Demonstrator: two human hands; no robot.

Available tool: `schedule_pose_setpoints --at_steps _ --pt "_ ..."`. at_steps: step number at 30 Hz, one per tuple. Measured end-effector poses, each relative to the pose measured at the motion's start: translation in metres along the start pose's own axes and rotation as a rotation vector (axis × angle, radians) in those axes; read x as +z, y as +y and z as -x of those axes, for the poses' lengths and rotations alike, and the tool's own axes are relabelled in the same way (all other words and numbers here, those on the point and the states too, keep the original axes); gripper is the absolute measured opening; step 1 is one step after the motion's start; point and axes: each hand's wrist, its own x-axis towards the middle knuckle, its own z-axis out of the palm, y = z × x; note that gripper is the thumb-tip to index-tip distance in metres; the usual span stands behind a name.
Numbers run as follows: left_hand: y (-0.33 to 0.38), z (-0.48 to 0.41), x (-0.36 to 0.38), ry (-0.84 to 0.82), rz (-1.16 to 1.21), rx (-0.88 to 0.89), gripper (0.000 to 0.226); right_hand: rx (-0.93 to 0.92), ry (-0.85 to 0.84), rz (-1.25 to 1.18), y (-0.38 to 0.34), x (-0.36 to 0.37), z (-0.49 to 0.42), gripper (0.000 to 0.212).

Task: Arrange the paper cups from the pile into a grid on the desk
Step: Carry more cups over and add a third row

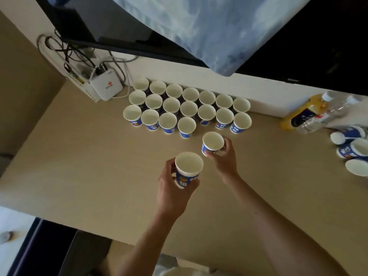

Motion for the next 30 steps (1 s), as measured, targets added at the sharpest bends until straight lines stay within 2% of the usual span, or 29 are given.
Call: schedule_pose_setpoints --at_steps 10,21,27,30 --pt "-0.02 -0.037 -0.014 -0.008 0.006 0.004 0.06 -0.039 0.066 0.094 0.027 0.039 -0.053 0.065" --pt "-0.022 -0.055 -0.02 0.003 0.015 -0.003 0.063 -0.007 0.071 0.04 0.03 0.051 -0.074 0.073" --pt "-0.02 -0.054 -0.015 -0.007 0.015 0.002 0.063 0.07 0.026 0.026 0.034 0.043 -0.069 0.086" --pt "-0.017 -0.051 -0.009 -0.016 0.02 -0.01 0.064 0.144 0.083 0.011 0.037 0.033 -0.049 0.086"
